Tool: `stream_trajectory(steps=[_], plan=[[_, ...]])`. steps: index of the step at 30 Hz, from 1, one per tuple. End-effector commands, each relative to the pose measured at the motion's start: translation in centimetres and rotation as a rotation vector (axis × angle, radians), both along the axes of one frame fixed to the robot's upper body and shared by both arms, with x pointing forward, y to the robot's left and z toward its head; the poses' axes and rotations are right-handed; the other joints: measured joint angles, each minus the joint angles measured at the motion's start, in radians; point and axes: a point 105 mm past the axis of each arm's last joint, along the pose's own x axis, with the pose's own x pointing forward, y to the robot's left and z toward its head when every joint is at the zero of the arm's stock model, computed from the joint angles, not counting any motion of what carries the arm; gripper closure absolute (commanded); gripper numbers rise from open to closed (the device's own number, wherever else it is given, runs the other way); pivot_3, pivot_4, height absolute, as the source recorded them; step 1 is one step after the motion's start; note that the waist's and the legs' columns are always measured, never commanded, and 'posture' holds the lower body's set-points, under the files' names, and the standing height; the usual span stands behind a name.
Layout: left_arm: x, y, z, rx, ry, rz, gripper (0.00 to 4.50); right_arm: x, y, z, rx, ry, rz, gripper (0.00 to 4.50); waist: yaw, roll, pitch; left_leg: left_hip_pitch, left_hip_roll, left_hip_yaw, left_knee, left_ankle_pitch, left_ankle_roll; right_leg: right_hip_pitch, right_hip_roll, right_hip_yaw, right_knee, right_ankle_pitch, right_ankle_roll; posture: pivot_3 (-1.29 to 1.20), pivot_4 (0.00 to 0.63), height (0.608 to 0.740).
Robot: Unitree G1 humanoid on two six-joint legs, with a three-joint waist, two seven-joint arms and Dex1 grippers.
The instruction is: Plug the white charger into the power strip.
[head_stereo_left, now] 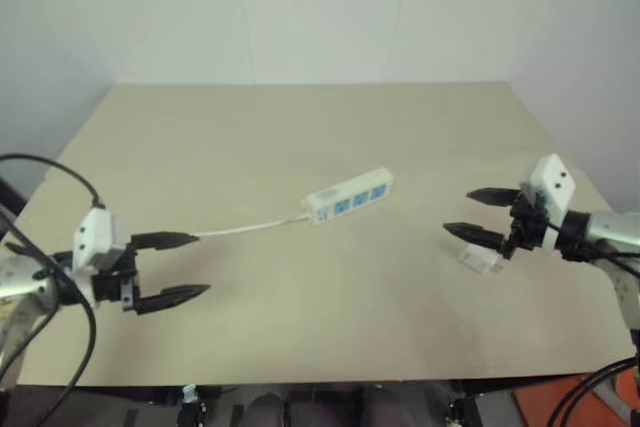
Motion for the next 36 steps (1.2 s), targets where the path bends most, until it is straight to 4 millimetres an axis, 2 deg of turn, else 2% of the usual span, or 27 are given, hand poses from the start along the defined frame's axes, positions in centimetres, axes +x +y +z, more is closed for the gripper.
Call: stream_trajectory(steps=[1,9,14,18,20,25,27,33,36], plan=[[-0.7,-0.4,2.4,0.017,-0.064,-0.021,0.03,-0.2,-0.1,1.2,-0.004,-0.053,0.009,0.0,0.001,0.0,0.0,0.0,0.0,0.0,0.0,0.0,0.0,0.0,0.0,0.0,0.0,0.0,0.0,0.0,0.15,0.74],[-0.9,-0.7,2.7,0.014,-0.06,-0.016,0.03,-0.2,-0.1,1.2,-0.003,-0.052,0.009,0.0,0.001,0.0,0.0,0.0,0.0,0.0,0.0,0.0,0.0,0.0,0.0,0.0,0.0,0.0,0.0,0.0,0.15,0.74],[-0.1,-0.4,1.6,0.011,-0.05,-0.008,0.03,-0.2,0.0,1.3,-0.001,-0.053,0.008,0.0,0.001,0.0,0.0,0.0,0.0,0.001,0.0,0.0,0.0,0.0,0.0,0.0,0.0,0.0,0.0,0.0,0.15,0.74],[0.5,-0.2,-0.2,0.011,-0.042,-0.005,0.03,-0.3,0.0,1.3,0.002,-0.052,0.006,0.0,0.0,0.0,0.0,0.0,0.0,0.001,0.0,0.0,0.0,0.0,0.0,0.001,0.0,0.0,0.0,0.0,0.15,0.74],[0.7,-0.2,-0.3,0.012,-0.05,-0.002,0.03,-0.3,0.0,1.3,0.003,-0.053,0.006,0.0,0.001,0.0,0.0,0.0,0.0,0.001,0.0,0.0,0.0,0.0,0.0,0.001,0.0,0.0,0.0,0.0,0.15,0.74],[4.2,-3.0,-0.8,0.019,-0.071,-0.017,0.03,-0.3,0.1,1.3,0.01,-0.059,0.006,0.0,0.016,0.0,0.0,0.0,-0.001,0.0,0.001,0.0,0.0,0.002,0.0,-0.001,0.0,0.001,0.001,0.0,0.15,0.74],[4.9,-3.9,-0.7,0.008,-0.077,-0.044,0.03,-0.3,0.2,1.4,0.011,-0.062,0.006,0.0,0.015,0.0,0.0,0.0,-0.001,0.0,0.002,0.0,0.0,0.002,0.0,0.0,0.0,0.001,0.001,0.0,0.15,0.74],[6.6,-4.0,-0.8,0.017,-0.084,-0.045,0.03,-0.4,0.5,1.6,0.016,-0.077,0.004,0.0,-0.005,0.0,0.0,-0.005,-0.001,0.001,0.001,0.0,0.0,-0.004,0.0,0.001,0.0,0.002,0.001,0.0,0.15,0.74],[8.3,-4.4,-1.0,0.012,-0.108,-0.013,0.03,-0.4,0.8,1.7,0.025,-0.084,0.006,0.0,0.0,0.0,0.0,-0.004,-0.001,0.001,0.002,0.0,0.0,-0.003,0.0,0.001,0.0,0.002,0.001,0.0,0.15,0.74]])
